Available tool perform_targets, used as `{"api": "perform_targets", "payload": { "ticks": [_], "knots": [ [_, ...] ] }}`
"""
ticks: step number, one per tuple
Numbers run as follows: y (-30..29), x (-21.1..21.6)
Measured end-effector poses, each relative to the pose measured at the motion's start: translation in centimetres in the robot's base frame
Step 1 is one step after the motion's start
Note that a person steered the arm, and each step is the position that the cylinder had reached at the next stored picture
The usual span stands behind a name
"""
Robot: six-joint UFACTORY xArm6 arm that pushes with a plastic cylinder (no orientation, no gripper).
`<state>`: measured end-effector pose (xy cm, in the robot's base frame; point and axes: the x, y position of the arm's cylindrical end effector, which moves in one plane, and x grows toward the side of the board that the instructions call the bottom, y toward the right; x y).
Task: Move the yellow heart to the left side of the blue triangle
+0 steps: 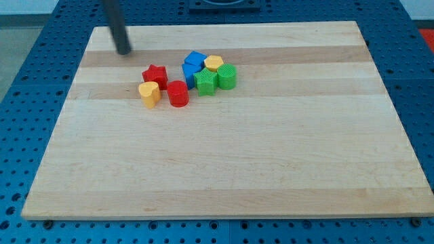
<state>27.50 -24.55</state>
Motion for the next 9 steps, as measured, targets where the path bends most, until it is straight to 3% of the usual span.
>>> {"api": "perform_targets", "payload": {
  "ticks": [2,3,5,9],
  "knots": [
    [-4.0,13.2],
    [-2.7,15.9],
    [4.4,15.8],
    [11.0,12.8]
  ]
}}
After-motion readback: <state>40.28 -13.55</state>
